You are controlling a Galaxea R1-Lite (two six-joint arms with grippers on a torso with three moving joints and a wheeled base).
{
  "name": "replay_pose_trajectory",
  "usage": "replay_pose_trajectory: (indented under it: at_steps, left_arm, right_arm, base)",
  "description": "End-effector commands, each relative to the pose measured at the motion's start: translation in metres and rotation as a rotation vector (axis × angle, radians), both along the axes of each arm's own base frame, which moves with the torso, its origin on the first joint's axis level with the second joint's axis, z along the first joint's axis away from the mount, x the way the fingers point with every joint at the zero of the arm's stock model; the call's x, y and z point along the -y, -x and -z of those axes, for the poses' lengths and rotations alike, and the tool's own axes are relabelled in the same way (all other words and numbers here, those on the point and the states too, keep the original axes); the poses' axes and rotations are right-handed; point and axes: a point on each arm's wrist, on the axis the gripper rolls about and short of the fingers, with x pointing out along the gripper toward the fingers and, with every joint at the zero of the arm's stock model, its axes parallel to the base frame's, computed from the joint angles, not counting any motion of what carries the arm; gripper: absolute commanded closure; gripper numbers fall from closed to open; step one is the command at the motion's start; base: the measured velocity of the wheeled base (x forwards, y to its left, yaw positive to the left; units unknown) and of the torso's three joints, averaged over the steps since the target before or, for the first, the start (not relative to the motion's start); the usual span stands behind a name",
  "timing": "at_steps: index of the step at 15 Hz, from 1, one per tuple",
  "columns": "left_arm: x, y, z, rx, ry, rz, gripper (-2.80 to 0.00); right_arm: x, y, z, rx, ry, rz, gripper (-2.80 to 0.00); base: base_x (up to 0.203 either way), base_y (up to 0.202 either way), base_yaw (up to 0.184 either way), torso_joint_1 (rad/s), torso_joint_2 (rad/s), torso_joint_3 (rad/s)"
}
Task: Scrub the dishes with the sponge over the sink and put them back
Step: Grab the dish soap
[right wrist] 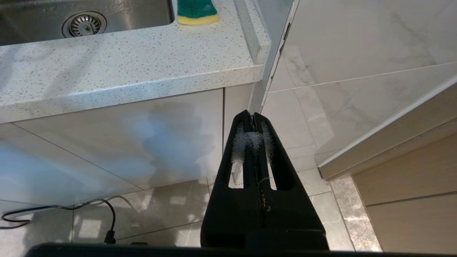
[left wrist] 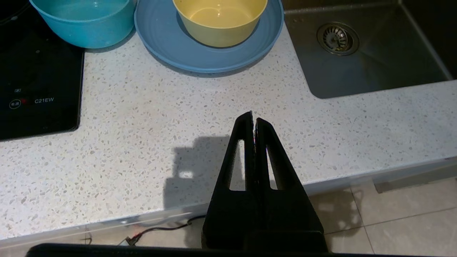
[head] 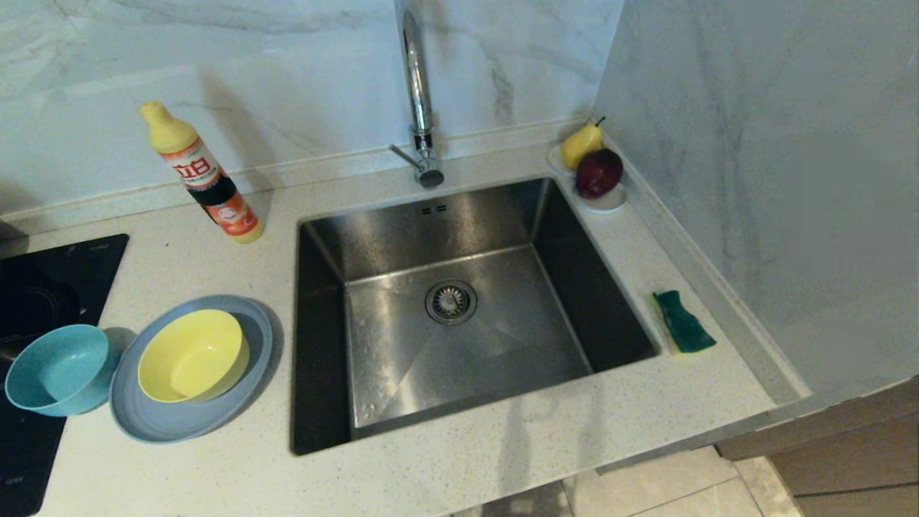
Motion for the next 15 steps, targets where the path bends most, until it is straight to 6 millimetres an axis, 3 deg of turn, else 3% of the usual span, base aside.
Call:
replay_pose_trajectory:
  at_steps: [1,4,7,9,12,15]
  left_arm:
    - [0.000,-0.001,0.000,0.014,0.001,-0.002,0.00]
    - [0.000,0.003,-0.012,0.068,-0.008,-0.016,0.00]
    - [-0.001,0.019,-0.064,0.193,-0.012,-0.041,0.00]
    - [-0.001,0.010,-0.099,0.152,-0.014,-0.047,0.00]
    - [0.000,-0.035,-0.143,0.010,-0.011,-0.048,0.00]
    - [0.001,-0.102,-0.161,-0.153,-0.014,-0.049,0.00]
  right_arm:
    - [0.000,0.000,0.000,0.001,0.001,-0.001,0.00]
    - [0.000,0.000,0.000,0.002,0.001,-0.001,0.00]
    - [0.000,0.000,0.000,0.001,0.001,-0.001,0.00]
    - [0.000,0.000,0.000,0.001,0.001,-0.001,0.00]
    - [0.000,0.000,0.000,0.001,0.001,-0.001,0.00]
    - [0.000,0.000,0.000,0.001,0.001,-0.001,0.00]
  base:
    - [0.000,0.000,0.000,0.000,0.00,0.000]
    - [0.000,0.000,0.000,0.000,0.00,0.000]
    - [0.000,0.000,0.000,0.000,0.00,0.000]
    - [0.000,0.000,0.000,0.000,0.00,0.000]
    - [0.000,0.000,0.000,0.000,0.00,0.000]
    - [0.000,0.000,0.000,0.000,0.00,0.000]
